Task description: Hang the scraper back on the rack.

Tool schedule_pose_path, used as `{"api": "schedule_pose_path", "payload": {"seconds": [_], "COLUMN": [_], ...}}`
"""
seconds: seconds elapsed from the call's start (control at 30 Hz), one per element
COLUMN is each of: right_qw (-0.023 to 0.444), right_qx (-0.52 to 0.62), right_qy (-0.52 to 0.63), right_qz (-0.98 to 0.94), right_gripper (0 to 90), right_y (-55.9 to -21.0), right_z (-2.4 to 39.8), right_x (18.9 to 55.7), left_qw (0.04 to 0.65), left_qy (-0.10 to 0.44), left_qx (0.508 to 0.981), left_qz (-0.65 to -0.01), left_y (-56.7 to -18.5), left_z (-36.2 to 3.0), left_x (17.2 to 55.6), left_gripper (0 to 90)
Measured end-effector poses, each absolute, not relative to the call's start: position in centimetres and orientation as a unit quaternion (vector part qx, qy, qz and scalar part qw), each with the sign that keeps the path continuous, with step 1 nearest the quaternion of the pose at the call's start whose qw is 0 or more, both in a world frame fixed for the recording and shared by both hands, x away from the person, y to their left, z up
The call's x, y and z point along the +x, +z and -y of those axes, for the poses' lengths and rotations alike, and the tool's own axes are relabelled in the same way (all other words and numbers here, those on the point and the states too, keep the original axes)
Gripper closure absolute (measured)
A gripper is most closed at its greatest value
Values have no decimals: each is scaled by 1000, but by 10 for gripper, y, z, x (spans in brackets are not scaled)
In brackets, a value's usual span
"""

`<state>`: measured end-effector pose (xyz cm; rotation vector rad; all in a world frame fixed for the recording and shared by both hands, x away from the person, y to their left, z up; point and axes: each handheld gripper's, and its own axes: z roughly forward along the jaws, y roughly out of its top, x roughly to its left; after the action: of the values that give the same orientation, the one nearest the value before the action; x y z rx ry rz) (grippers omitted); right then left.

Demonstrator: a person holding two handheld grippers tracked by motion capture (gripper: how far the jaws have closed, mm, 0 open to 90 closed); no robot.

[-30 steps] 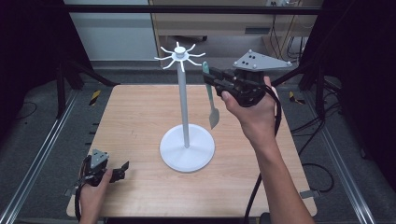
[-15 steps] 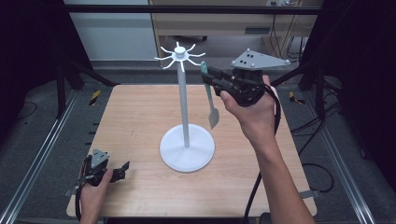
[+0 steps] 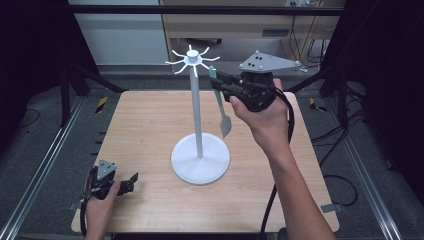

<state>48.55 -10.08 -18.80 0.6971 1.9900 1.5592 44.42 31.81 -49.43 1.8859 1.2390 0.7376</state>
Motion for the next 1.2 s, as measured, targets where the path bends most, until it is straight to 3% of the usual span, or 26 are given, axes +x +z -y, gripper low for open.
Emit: {"api": "schedule_pose_path", "payload": {"seconds": [0.9, 1.2], "right_qw": [274, 282], "right_qx": [264, 273], "right_qy": [568, 570], "right_qz": [-730, -722], "right_gripper": [733, 568], "right_y": [-191, -195], "right_z": [96, 101], "right_x": [487, 484], "left_qw": [374, 372], "left_qy": [286, 287], "left_qx": [738, 739], "left_qz": [-484, -482], "left_y": [-495, -495], "left_z": [-318, -317], "left_x": [444, 445], "left_gripper": [37, 37]}}
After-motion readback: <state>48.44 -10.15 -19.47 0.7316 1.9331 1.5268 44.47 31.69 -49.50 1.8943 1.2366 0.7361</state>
